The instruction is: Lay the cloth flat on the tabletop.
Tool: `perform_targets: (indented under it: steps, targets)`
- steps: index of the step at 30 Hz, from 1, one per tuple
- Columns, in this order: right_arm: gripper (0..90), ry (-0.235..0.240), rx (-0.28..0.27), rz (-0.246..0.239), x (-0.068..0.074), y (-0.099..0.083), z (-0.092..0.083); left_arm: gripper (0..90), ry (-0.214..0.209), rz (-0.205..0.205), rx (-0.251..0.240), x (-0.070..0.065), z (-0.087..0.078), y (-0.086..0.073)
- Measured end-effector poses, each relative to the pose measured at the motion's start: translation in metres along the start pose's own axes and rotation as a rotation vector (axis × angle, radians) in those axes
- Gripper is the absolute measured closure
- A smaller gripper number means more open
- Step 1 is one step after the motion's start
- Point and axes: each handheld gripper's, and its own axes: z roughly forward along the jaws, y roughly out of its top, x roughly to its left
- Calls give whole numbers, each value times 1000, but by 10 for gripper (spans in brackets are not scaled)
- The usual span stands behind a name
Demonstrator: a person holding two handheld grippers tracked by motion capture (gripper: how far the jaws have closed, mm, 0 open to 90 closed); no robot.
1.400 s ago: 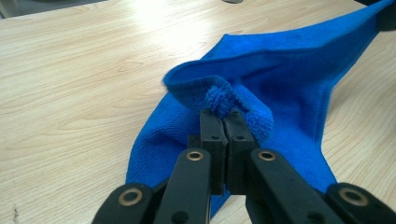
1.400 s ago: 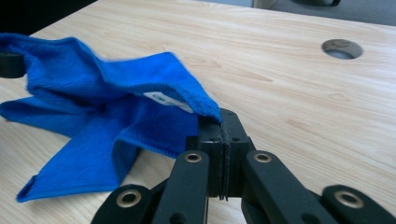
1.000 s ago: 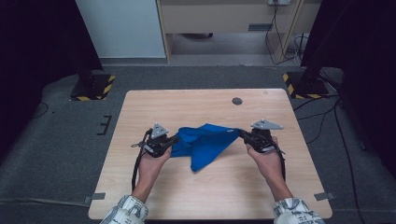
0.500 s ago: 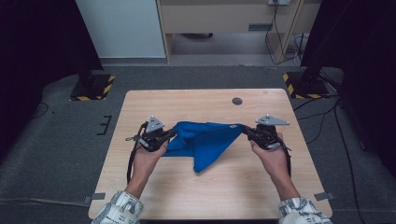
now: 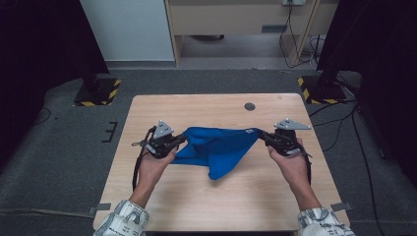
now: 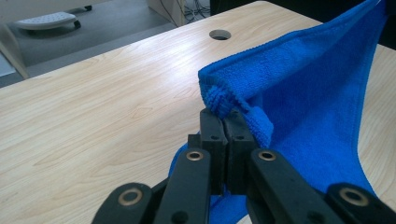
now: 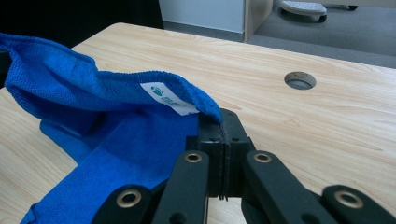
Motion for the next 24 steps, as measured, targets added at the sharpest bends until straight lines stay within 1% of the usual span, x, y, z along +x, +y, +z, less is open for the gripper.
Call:
perform_targets:
  steps: [2,4,6,14,17,20,24]
  targets:
    - [898,0,-2,1,-1,0,-1,885,-3,9,1,-2,0,2]
    - [898,0,-2,-7,-1,1,-3,886,-3,13,-4,-3,-2,4]
    - [898,1,-8,-1,-1,1,-5,886,-4,15,-7,-4,-4,5]
    - [898,4,-10,-2,-2,3,-11,886,-4,19,-17,-7,-10,10]
    - [898,7,-10,-3,-1,3,-14,886,-7,18,-28,-10,-12,11]
    - [898,10,-10,-6,-1,3,-17,886,-10,27,-31,-12,-14,12]
    - [898,14,-20,-3,-1,5,-21,886,-15,32,-43,-14,-22,15]
